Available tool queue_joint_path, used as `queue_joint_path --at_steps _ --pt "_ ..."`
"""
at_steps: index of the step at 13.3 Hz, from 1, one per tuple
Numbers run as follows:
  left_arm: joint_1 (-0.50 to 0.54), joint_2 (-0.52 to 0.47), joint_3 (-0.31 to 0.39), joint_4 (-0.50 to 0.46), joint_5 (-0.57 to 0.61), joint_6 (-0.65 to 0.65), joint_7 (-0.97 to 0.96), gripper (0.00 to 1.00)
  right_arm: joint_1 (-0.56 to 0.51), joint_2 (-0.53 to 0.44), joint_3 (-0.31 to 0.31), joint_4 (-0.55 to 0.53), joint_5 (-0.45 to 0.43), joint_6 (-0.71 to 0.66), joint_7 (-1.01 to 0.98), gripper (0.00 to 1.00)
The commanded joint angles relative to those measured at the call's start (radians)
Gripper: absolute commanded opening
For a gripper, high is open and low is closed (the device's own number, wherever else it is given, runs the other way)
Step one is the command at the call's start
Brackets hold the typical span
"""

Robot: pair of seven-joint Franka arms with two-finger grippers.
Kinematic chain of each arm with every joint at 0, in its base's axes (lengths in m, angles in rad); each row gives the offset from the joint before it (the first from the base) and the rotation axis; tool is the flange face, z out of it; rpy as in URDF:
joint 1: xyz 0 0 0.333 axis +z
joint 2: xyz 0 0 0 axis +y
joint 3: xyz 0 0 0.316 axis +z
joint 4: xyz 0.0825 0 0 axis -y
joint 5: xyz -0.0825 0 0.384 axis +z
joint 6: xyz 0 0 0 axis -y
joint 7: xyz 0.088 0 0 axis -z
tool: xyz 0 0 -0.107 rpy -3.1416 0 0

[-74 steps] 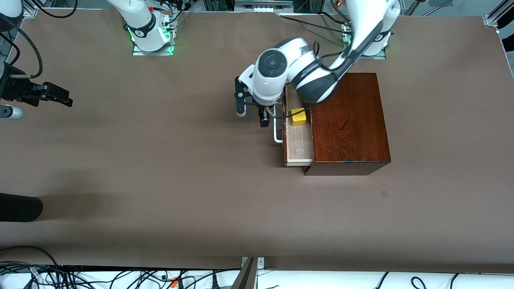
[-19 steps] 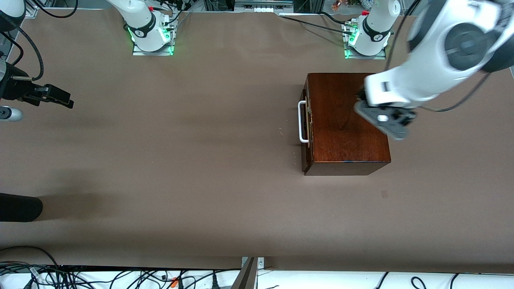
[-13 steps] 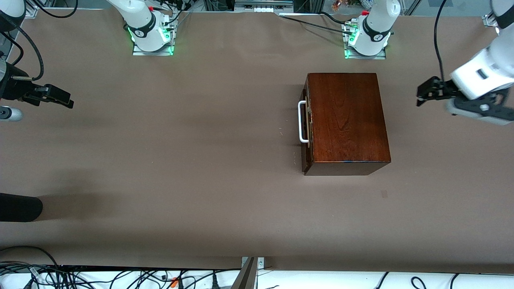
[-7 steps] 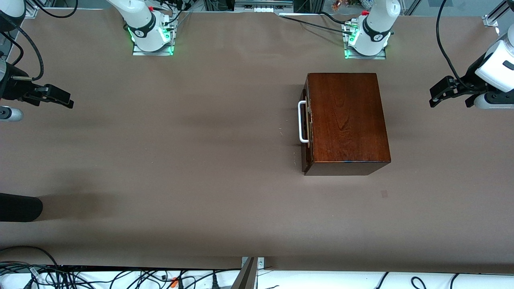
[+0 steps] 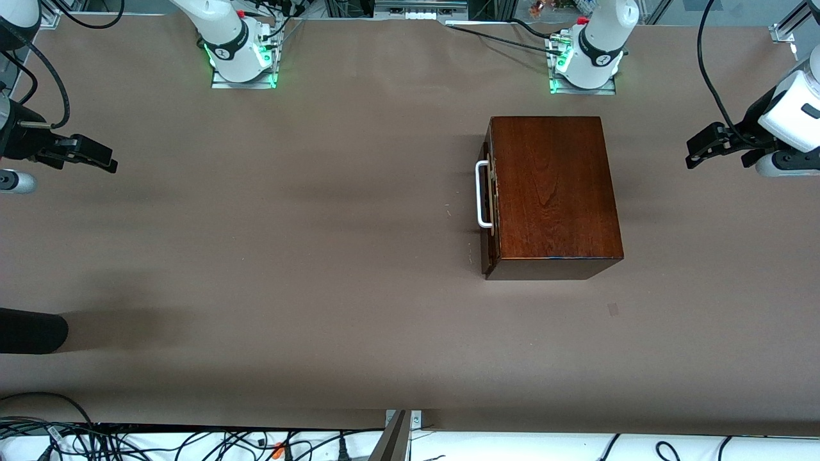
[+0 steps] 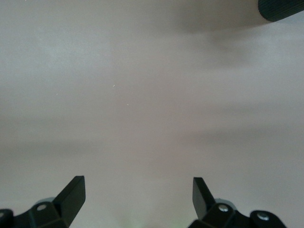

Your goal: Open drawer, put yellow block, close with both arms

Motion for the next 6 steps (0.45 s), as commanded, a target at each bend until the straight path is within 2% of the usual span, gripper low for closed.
queue_joint_path --at_steps 1,6 --pt "-0.004 0.01 -0.002 0.027 -0.004 -0.022 0.003 1.0 -0.013 -0.008 0.015 0.0 -0.001 0.001 0.01 1.0" --pt "-0.004 0.01 -0.003 0.027 -0.006 -0.024 0.004 1.0 -0.013 -0.01 0.013 0.0 -0.001 -0.002 0.01 1.0"
